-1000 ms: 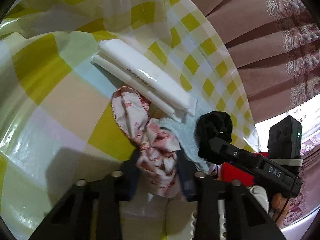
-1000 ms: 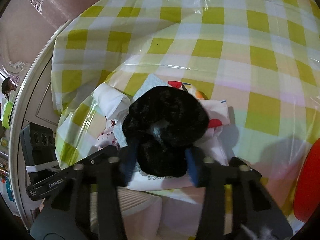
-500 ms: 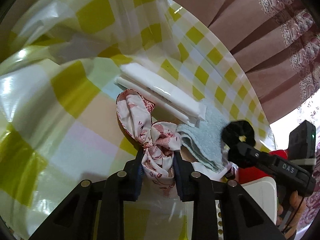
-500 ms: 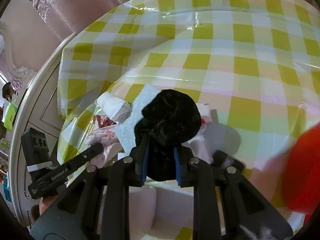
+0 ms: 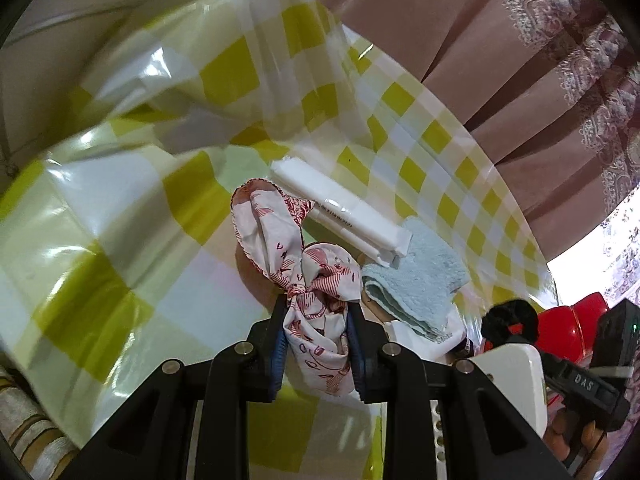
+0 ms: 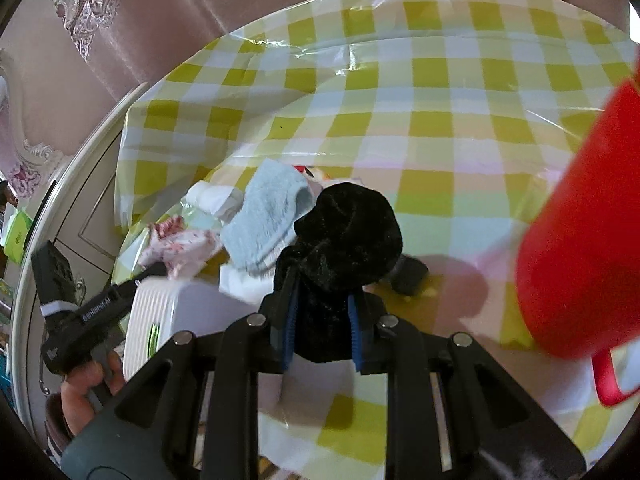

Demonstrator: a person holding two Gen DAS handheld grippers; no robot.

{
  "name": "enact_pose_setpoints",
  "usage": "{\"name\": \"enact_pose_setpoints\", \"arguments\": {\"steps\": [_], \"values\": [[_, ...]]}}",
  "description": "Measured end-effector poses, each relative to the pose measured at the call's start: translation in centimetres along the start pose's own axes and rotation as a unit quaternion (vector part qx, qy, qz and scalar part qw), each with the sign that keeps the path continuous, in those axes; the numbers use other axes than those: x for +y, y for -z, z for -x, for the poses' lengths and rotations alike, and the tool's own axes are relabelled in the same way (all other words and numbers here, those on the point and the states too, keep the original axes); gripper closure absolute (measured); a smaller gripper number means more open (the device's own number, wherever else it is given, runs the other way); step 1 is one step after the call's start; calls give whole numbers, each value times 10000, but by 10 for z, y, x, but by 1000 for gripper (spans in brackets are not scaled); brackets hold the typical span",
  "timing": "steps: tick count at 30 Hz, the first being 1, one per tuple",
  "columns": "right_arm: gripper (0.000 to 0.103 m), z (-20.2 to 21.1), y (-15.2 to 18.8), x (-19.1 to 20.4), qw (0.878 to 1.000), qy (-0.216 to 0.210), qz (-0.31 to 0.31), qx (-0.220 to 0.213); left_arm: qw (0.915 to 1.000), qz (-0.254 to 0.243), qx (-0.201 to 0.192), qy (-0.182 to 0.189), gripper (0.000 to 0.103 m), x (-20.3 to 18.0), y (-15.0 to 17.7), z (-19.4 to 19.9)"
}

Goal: Organize soft objects
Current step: 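Carry the floral cloth and black scrunchie into the purple box and release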

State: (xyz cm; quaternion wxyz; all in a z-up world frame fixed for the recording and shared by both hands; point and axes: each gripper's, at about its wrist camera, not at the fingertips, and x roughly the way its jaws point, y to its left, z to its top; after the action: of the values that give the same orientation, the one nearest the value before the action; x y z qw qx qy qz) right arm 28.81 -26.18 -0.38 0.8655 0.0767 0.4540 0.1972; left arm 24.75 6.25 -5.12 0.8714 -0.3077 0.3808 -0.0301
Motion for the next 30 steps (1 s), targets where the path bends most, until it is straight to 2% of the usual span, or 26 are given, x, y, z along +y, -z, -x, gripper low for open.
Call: {"name": "enact_pose_setpoints", "arguments": {"steps": [11, 30], "values": [[78, 37, 50, -7, 9995, 301, 56, -2, 9990, -216, -380, -124, 75, -15, 15, 37], [78, 105, 110, -5, 9934, 1072, 323, -260, 9968, -656, -444, 116, 75, -44, 84, 114]]}}
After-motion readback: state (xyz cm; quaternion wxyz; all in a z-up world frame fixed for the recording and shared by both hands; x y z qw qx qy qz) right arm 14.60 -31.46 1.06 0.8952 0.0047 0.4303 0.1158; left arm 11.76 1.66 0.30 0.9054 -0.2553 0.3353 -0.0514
